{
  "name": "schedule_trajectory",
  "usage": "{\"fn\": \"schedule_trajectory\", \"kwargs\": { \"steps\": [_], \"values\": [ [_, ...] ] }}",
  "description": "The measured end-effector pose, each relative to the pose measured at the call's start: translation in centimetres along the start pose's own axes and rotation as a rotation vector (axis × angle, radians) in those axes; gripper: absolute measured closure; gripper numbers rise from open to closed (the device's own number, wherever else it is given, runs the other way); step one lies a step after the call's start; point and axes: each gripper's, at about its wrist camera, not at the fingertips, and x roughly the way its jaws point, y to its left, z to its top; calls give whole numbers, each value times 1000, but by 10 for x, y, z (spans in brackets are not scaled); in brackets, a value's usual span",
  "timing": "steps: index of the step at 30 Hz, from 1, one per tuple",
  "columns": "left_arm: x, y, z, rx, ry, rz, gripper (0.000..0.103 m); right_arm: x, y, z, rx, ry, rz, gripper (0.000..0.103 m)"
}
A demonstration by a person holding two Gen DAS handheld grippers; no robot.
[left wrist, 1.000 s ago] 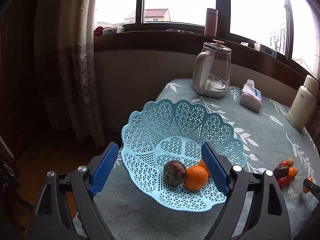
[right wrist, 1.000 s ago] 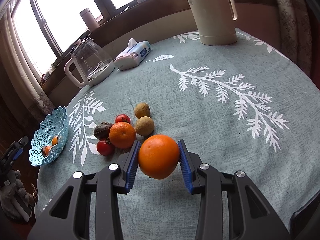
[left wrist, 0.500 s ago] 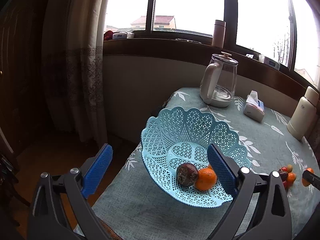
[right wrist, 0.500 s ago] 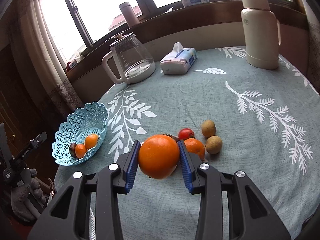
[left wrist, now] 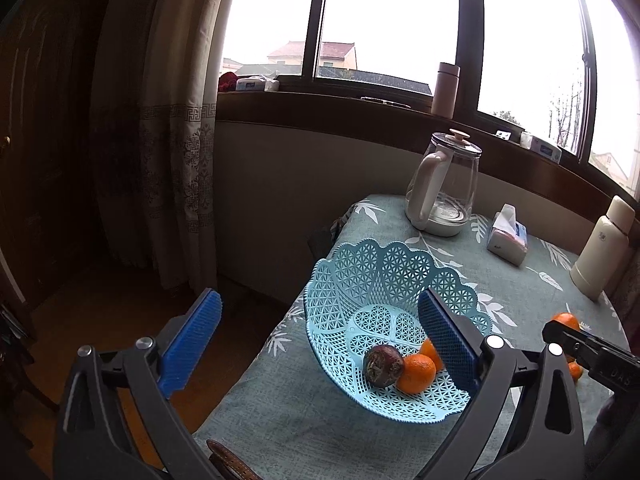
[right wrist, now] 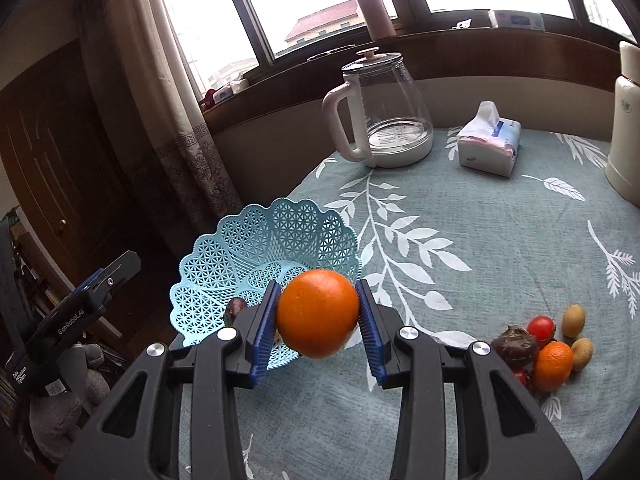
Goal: Organize fruits
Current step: 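Carry the orange into the blue basket and open the right tool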
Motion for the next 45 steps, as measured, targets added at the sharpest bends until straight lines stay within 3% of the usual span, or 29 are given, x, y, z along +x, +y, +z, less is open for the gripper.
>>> {"fn": "schedule_trajectory", "kwargs": {
  "steps": [9, 12, 26, 34, 45],
  "values": [
    [0, 9, 2, -30, 5, -7, 3, 38, 25, 5, -42, 60, 30, 64],
    [0, 12, 2, -37, 6, -7, 3, 43, 26, 6, -27, 65, 44, 58],
    [-3, 10, 2, -44, 4, -18, 3, 16, -5, 1, 77, -5, 3, 53],
    [-6, 3, 2, -38, 3, -36, 3, 6, -17, -8, 120, -28, -26, 35],
    [-12, -5, 0, -27, -9, -40, 3, -8, -38, -17, 174, -43, -66, 34]
  ]
}}
